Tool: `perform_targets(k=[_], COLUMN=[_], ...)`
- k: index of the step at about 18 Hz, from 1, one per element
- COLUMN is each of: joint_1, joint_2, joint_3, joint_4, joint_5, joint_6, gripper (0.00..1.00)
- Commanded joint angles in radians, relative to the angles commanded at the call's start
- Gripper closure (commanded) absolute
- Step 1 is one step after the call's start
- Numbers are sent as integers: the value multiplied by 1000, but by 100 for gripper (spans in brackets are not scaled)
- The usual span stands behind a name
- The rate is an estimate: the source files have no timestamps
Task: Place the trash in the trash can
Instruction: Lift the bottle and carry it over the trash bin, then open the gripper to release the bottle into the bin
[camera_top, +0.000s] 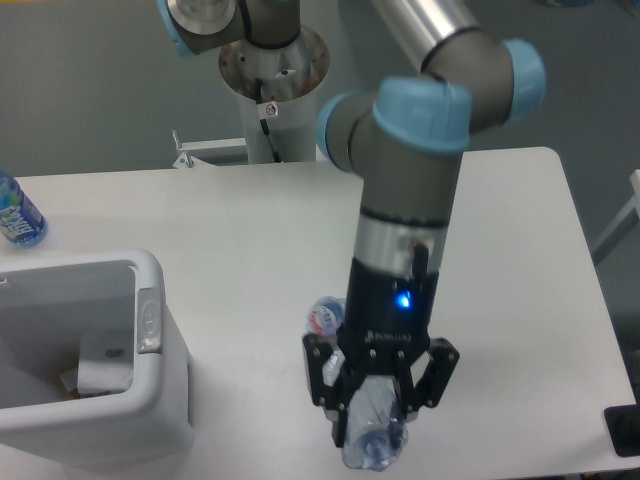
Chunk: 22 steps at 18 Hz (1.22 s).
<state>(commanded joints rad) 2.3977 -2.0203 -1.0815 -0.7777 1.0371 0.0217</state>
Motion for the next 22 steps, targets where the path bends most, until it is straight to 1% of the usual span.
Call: perform_targets(k=[3,9,11,13,17,19,20,21,22], joint_1=[-55,-167,-199,-221,-276,-284,-284,-284,-284], joint_2=[25,29,28,19,-23,-32,-37,-37,-37], joint_3=[-1,-2,-14,-12,-12,-12,-12,-12,-12], joint_4=[9,9,9,11,25,26,26,26,26], joint_5=[-2,-2,0,0,4,3,3,1,0], joint_6=[-28,-28,-26,-26,-26,-25,-22,-19,-16], gripper=[44,44,44,44,44,43,42,35,23])
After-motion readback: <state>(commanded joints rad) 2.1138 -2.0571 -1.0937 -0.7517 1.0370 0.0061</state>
